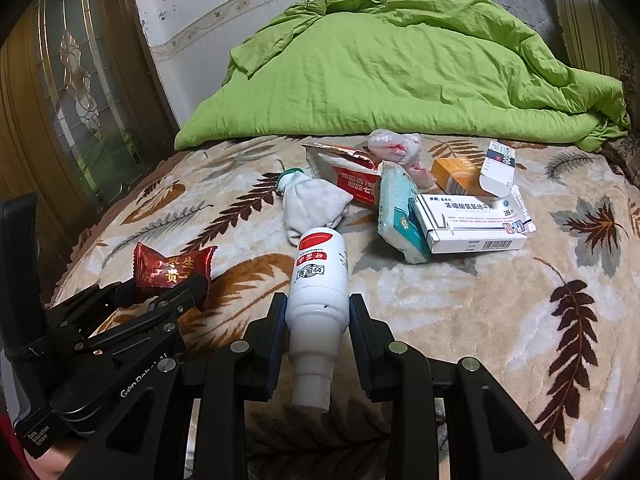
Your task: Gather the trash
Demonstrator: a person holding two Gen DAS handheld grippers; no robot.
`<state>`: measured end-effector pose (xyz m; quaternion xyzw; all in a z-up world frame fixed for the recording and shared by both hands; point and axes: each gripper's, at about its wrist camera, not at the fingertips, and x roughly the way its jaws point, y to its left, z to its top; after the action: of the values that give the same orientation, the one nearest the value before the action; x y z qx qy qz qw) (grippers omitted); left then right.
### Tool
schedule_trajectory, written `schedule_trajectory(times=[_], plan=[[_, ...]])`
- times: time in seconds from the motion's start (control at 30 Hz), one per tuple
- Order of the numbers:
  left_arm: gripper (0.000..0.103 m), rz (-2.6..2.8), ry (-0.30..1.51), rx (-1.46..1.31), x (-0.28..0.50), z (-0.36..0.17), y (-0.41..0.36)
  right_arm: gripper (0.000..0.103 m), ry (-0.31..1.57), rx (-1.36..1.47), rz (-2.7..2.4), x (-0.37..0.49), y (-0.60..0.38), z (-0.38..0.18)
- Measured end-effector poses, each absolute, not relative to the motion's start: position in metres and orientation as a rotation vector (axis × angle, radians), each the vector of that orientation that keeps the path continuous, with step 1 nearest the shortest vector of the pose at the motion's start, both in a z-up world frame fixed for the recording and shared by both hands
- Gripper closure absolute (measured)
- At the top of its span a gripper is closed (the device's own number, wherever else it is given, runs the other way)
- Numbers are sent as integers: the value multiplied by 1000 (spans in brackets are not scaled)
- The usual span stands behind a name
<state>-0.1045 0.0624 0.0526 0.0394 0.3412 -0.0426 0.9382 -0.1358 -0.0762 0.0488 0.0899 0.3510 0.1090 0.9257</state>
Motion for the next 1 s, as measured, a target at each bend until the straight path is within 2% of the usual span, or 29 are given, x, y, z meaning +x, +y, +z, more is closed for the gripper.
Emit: schedule_trajectory(times=[0.87,1.0], plan=[[60,-90,706,78,-107,54,64,70,731,204,211,-133,-80,46],[60,-108,691,44,-122,72,75,70,747,243,216,-138,-86,51]])
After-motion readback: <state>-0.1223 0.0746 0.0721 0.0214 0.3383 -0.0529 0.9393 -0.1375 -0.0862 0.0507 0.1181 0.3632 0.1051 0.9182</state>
